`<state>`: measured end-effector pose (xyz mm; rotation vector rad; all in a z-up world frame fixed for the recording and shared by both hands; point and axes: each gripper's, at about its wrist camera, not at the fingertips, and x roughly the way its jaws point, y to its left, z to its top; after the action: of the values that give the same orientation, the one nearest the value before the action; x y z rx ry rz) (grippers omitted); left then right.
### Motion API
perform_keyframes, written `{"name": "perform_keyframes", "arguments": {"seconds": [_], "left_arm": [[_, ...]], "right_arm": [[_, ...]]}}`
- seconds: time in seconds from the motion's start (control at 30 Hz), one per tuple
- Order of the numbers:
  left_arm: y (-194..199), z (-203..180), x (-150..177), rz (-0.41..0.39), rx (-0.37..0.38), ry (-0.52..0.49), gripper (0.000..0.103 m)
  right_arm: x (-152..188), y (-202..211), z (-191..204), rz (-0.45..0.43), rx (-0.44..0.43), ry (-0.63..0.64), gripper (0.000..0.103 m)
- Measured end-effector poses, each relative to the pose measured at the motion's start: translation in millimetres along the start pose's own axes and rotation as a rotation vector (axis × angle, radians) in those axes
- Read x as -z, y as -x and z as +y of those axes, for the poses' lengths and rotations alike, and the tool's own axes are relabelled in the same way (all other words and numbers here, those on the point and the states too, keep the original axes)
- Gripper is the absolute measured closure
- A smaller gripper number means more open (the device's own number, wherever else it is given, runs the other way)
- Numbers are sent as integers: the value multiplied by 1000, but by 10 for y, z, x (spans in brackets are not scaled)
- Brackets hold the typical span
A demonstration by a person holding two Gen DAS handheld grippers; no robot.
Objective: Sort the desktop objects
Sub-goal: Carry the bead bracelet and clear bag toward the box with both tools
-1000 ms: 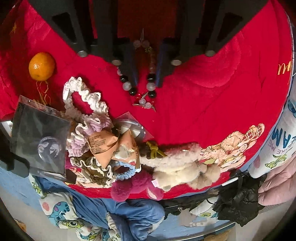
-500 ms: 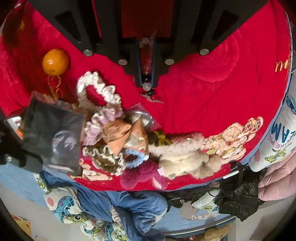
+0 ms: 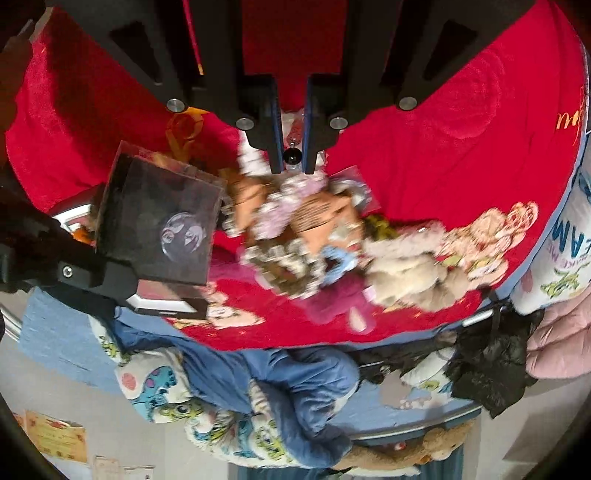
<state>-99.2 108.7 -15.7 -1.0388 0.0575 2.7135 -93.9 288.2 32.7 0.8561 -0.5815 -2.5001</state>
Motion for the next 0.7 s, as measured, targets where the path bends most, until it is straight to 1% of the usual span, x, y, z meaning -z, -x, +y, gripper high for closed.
{"name": "perform_keyframes", "arguments": {"seconds": [0.13,0.23,0.3,0.4,0.53,0.7], "left_arm": [[53,-342,-10,-19,37,-40,93],[94,-624,-1,-31,59,-88,93],[142,-773,-14,-41,80,-101,93],[236,-1043,-70,-65,150,-98,93],[303,-1533,-90,-100,223,-115,93],[222,-2032,-103,-86,296,-138,93]], "right_arm": [[-4,272,-119,-32,37,-4,96],[-7,526,-229,-56,78,-4,96],[-10,716,-313,-75,104,-2,96],[5,1015,-450,-108,151,-4,96],[53,1402,-692,-148,207,-33,96],[138,1804,-988,-186,275,-70,96]]}}
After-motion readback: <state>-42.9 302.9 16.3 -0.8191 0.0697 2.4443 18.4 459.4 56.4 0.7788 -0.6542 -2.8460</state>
